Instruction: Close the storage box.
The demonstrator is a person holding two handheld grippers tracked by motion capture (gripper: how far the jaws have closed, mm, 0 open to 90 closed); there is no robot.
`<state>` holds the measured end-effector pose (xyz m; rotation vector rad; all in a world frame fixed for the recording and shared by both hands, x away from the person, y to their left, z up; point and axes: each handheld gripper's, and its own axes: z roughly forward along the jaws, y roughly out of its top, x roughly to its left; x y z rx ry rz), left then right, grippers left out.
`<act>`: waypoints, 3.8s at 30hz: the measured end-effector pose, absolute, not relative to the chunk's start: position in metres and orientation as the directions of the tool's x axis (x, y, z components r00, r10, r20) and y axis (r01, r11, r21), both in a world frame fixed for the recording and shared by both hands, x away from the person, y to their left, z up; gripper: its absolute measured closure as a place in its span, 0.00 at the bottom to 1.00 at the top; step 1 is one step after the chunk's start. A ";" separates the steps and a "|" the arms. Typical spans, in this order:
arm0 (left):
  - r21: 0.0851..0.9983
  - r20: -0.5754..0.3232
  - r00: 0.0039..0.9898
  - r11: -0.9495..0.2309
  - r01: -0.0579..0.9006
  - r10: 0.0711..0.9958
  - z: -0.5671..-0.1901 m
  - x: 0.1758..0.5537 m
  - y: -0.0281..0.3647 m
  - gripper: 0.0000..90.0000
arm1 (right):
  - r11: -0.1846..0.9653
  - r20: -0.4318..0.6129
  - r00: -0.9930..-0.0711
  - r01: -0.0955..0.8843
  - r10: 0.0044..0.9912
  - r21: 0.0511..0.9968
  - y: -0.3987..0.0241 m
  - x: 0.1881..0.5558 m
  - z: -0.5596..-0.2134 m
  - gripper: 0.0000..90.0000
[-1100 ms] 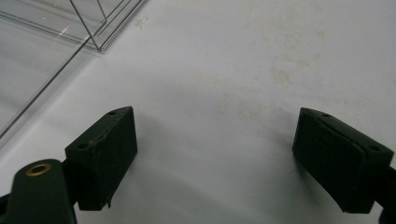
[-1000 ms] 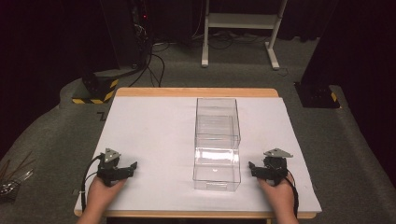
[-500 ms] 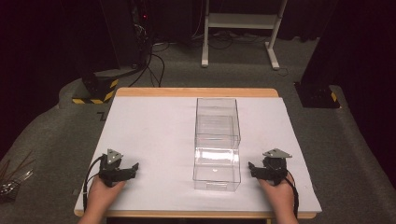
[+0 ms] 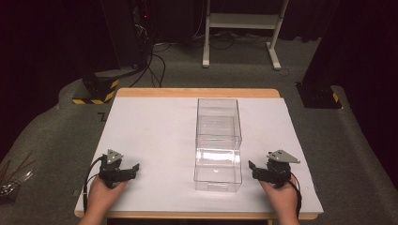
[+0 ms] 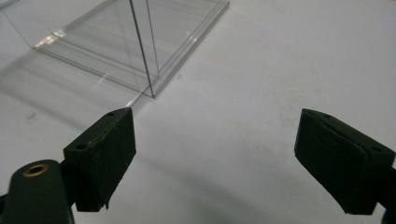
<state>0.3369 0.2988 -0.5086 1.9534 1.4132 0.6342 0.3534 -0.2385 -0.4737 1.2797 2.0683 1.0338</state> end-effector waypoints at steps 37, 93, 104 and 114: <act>0.733 0.009 0.312 -0.218 0.644 0.950 -0.509 0.338 0.300 0.15 | 0.222 0.036 -0.550 0.395 0.834 0.892 -0.227 0.312 -0.431 0.11; 0.733 0.006 0.314 -0.218 0.645 0.949 -0.509 0.338 0.300 0.15 | 0.238 0.071 -0.641 0.382 0.764 0.893 -0.200 0.291 -0.449 0.13; 0.733 0.005 0.314 -0.217 0.645 0.949 -0.509 0.338 0.300 0.15 | 0.238 0.072 -0.637 0.388 0.767 0.890 -0.200 0.291 -0.453 0.16; 0.733 0.005 0.314 -0.217 0.645 0.949 -0.509 0.338 0.300 0.15 | 0.255 0.078 -0.628 0.421 0.774 0.870 -0.198 0.294 -0.465 0.18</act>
